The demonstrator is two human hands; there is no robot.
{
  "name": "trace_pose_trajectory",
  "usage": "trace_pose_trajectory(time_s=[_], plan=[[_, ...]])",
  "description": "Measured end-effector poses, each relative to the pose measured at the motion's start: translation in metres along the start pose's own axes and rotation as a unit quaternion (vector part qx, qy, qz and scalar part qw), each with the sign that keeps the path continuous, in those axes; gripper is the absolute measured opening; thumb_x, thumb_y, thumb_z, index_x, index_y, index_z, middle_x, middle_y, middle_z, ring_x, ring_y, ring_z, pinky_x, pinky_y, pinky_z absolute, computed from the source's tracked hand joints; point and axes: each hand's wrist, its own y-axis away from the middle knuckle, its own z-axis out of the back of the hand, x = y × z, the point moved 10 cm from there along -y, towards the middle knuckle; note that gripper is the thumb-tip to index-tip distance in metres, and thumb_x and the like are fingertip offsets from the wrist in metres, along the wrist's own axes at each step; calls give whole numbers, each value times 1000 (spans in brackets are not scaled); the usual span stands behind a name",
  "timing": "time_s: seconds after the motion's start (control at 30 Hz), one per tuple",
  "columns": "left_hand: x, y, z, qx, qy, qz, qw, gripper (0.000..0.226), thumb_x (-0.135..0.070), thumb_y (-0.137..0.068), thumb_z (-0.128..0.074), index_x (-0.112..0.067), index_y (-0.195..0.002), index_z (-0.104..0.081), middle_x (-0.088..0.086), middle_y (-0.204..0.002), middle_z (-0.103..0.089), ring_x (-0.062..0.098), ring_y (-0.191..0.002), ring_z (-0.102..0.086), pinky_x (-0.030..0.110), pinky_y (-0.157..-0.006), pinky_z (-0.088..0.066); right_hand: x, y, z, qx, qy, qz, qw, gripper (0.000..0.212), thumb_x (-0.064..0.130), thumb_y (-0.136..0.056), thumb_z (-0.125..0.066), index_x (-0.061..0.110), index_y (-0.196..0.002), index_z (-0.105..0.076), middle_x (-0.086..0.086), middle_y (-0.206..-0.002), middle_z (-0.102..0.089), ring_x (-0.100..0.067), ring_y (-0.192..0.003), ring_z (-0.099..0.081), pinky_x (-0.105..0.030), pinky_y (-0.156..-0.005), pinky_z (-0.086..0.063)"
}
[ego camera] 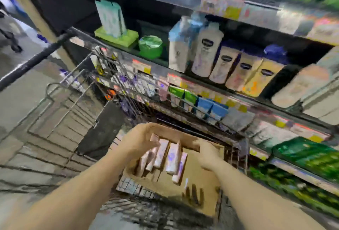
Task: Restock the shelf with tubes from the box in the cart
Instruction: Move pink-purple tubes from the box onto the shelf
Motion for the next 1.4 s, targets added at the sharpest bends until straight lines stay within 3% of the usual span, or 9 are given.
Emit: trace_pose_trajectory(time_s=[0.17, 0.27, 0.53, 0.7, 1.0, 1.1, 1.17, 1.3, 1.4], plan=[[53, -39, -76, 47, 22, 53, 997, 65, -36, -80, -74, -22, -138, -50, 0, -135, -56, 20, -125, -52, 29, -99, -42, -42, -64, -58, 12, 0, -88, 996, 33, 36, -97, -45, 22, -125, -55, -3, -122, -63, -26, -107, -62, -29, -80, -49], [88, -48, -125, 58, 44, 83, 994, 59, -36, -78, -75, -22, -132, -57, 0, -122, -63, 19, -113, -59, 27, -91, -46, -54, -111, -100, 27, -37, -111, 993, 35, 41, -95, -51, 16, -118, -56, -8, -123, -62, -27, -109, -58, -26, -75, -39], [138, -57, -210, 107, 83, 122, 983, 64, -40, -81, -73, -26, -139, -48, -9, -144, -48, 11, -132, -44, 24, -105, -37, -85, -185, -186, -11, -120, -220, 968, 71, 54, -77, -70, 19, -132, -44, -8, -131, -57, -31, -119, -55, -39, -94, -48], [143, -60, -225, 136, 89, 146, 976, 67, -43, -78, -75, -26, -138, -50, -8, -144, -50, 11, -133, -43, 33, -108, -40, -96, -189, -198, 11, -156, -224, 962, 40, 36, -86, -67, 12, -116, -58, -10, -119, -65, -32, -106, -62, -34, -84, -51], [120, -60, -223, 176, 218, 183, 942, 69, -37, -74, -82, -25, -134, -51, -9, -128, -59, 14, -119, -55, 38, -101, -48, -47, -164, -172, 141, -331, -111, 926, 23, 28, -89, -66, 23, -111, -61, 7, -105, -70, -17, -97, -68, -43, -89, -56], [111, -60, -228, 198, 309, 176, 913, 36, -20, -75, -81, -22, -108, -67, -6, -101, -72, 14, -98, -66, 39, -89, -56, -34, -151, -177, 225, -413, -102, 877, 28, 23, -88, -68, 18, -115, -63, 6, -101, -74, -10, -92, -70, -35, -90, -54], [114, -60, -228, 198, 332, 184, 904, 20, -9, -79, -77, -19, -95, -69, -5, -89, -73, 13, -87, -67, 27, -79, -58, -47, -151, -176, 194, -482, -132, 844, 31, 26, -89, -67, 14, -117, -63, 2, -99, -74, -9, -88, -69, -30, -84, -52], [148, -58, -227, 168, 317, 226, 905, 17, -7, -81, -75, -13, -96, -68, -8, -79, -73, -1, -66, -67, 8, -53, -47, -118, -159, -176, 25, -205, -225, 952, 46, 30, -91, -63, 12, -132, -53, -9, -125, -62, -28, -111, -59, -28, -82, -45], [172, -59, -229, 149, 292, 250, 911, 21, -15, -78, -79, -18, -95, -68, -8, -78, -72, -5, -61, -66, 8, -48, -44, -135, -156, -222, 32, -176, -258, 949, 51, 38, -78, -76, 13, -117, -57, -7, -115, -65, -29, -103, -62, -27, -72, -44]])
